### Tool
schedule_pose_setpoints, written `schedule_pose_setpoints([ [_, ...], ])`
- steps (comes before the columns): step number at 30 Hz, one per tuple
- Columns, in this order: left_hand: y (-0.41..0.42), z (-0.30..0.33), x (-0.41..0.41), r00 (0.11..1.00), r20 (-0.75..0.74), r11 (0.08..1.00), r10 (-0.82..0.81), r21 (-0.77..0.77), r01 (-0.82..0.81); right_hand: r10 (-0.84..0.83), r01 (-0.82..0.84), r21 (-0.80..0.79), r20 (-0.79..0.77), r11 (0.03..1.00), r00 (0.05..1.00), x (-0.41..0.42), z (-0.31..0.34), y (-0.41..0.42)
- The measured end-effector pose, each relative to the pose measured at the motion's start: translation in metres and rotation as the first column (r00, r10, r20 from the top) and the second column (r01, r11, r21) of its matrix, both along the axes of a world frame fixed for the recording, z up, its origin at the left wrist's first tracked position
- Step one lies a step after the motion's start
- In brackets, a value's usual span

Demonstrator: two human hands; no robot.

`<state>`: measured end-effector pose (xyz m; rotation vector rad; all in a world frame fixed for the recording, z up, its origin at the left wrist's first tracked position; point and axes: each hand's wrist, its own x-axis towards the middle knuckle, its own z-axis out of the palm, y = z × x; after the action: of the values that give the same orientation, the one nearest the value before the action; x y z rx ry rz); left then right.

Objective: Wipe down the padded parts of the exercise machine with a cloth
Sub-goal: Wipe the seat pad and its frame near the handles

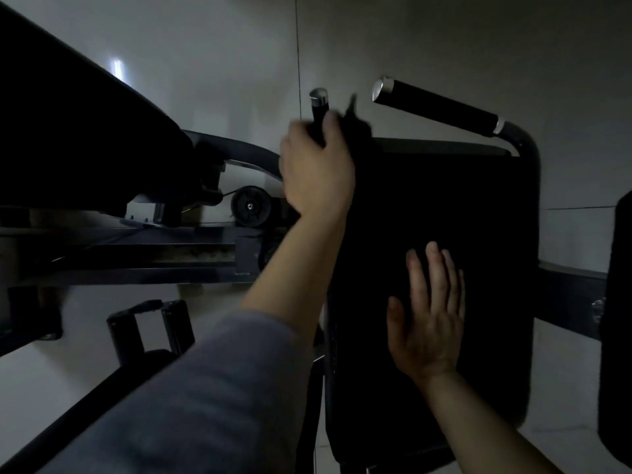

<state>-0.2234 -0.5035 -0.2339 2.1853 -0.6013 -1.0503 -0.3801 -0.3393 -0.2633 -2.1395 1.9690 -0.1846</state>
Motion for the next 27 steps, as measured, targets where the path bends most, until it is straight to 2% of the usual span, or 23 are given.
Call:
schedule_pose_setpoints([
  [2,-0.019,0.006,-0.008,0.944,0.214,0.966,-0.252,-0.006,0.259,-0.007,0.007,-0.005,0.001,1.000,1.000,0.000,0.001,0.000],
  [4,-0.017,0.005,-0.012,0.827,0.368,0.900,-0.424,0.074,0.429,-0.007,0.007,0.003,-0.001,1.000,1.000,0.000,0.001,0.000],
  [5,-0.010,0.004,-0.011,0.803,0.405,0.889,-0.437,0.060,0.454,-0.010,0.010,0.016,-0.001,1.000,1.000,0.001,0.001,0.001],
  [8,0.021,0.012,-0.011,0.849,0.403,0.911,-0.342,-0.080,0.405,-0.014,0.013,0.036,0.015,0.999,1.000,0.002,0.003,-0.002],
  [13,0.089,0.019,-0.034,0.767,0.476,0.885,-0.430,0.053,0.463,-0.018,0.013,0.081,0.064,0.997,0.998,-0.001,0.006,-0.002],
  [16,0.111,0.033,-0.051,0.794,0.416,0.894,-0.443,0.141,0.425,0.001,-0.010,0.094,0.094,0.996,0.996,-0.001,0.009,-0.002],
  [18,0.114,0.040,-0.057,0.823,0.283,0.870,-0.492,0.195,0.453,-0.033,0.015,0.075,0.235,0.997,0.971,-0.005,0.011,-0.001],
  [19,0.111,0.042,-0.060,0.857,0.169,0.872,-0.487,0.159,0.464,-0.116,0.095,0.080,0.333,0.992,0.936,-0.010,0.019,-0.003],
  [21,0.104,0.047,-0.066,0.891,-0.038,0.889,-0.453,0.063,0.454,-0.396,0.362,0.165,0.471,0.917,0.789,-0.028,0.030,-0.005],
  [22,0.099,0.047,-0.069,0.902,-0.086,0.903,-0.424,0.030,0.428,-0.503,0.490,0.171,0.507,0.854,0.700,-0.035,0.039,-0.003],
  [23,0.095,0.046,-0.068,0.921,-0.102,0.926,-0.375,0.005,0.377,-0.529,0.550,0.144,0.548,0.823,0.648,-0.037,0.051,-0.004],
  [24,0.093,0.044,-0.064,0.944,-0.091,0.948,-0.317,-0.018,0.316,-0.467,0.509,0.093,0.561,0.856,0.683,-0.033,0.059,-0.005],
  [25,0.092,0.041,-0.059,0.965,-0.052,0.966,-0.259,-0.042,0.257,-0.342,0.372,0.052,0.526,0.927,0.779,-0.026,0.060,-0.007],
  [27,0.098,0.031,-0.043,0.974,0.128,0.977,-0.185,-0.081,0.196,-0.104,0.085,0.075,0.299,0.994,0.949,-0.003,0.045,-0.009],
])
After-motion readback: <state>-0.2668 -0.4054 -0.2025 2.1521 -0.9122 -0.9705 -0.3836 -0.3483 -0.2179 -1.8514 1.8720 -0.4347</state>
